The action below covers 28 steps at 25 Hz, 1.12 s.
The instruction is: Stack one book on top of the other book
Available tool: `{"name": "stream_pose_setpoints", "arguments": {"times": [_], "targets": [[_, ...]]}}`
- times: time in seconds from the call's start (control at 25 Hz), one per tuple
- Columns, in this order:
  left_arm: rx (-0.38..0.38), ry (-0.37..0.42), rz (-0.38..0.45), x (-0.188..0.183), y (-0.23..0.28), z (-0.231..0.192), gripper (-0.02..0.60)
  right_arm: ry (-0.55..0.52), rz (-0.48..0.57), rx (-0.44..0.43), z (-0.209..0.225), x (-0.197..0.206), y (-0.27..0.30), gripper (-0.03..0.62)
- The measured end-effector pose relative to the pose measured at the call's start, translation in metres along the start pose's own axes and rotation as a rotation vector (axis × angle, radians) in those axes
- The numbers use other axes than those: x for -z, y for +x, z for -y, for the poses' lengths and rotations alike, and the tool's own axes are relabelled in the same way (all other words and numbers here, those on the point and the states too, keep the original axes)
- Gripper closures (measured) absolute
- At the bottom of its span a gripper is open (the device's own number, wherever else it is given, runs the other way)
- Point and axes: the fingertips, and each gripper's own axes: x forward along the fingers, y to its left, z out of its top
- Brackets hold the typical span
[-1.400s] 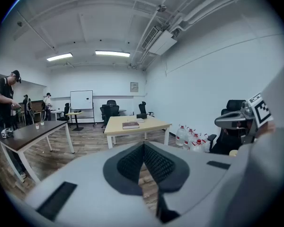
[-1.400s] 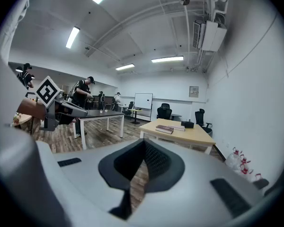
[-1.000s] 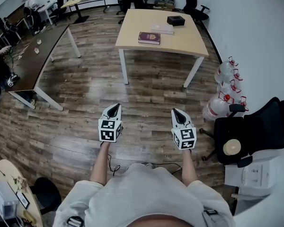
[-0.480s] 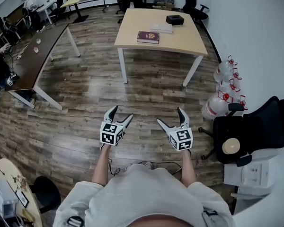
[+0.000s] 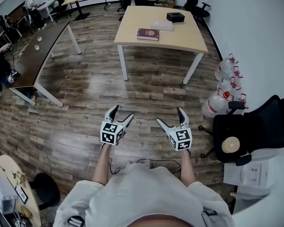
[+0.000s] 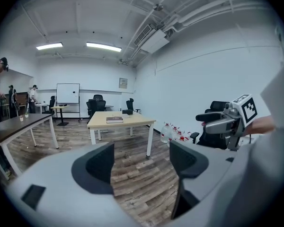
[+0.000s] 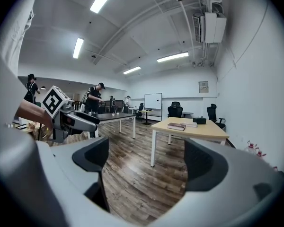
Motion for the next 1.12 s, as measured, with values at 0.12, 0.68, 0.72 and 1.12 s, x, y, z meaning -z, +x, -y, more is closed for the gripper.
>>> {"name": "stream_pose_setpoints", "arguments": {"times": [0.12,0.68,0.72,1.12], "targets": [[-0.002,0.001,0.006,-0.001,0.003,0.007,0.216,0.004,0.014,0.000,0.007,-0.001,-0.004,0.111],[-0.004,0.032,0.012,-0.010,0.030,0.011,0.216,0.008,0.028,-0.032,0.030,-0.002,0.014,0.121],[-0.003,0.033,0.015,-0.012,0.034,0.008,0.216,0.008,0.029,-0.034,0.032,-0.003,0.017,0.122],[0.029,0.032,0.035,-0.031,0.103,-0.036,0.217,-0.005,0.016,0.001,0.069,-0.010,0.082,0.129]]}}
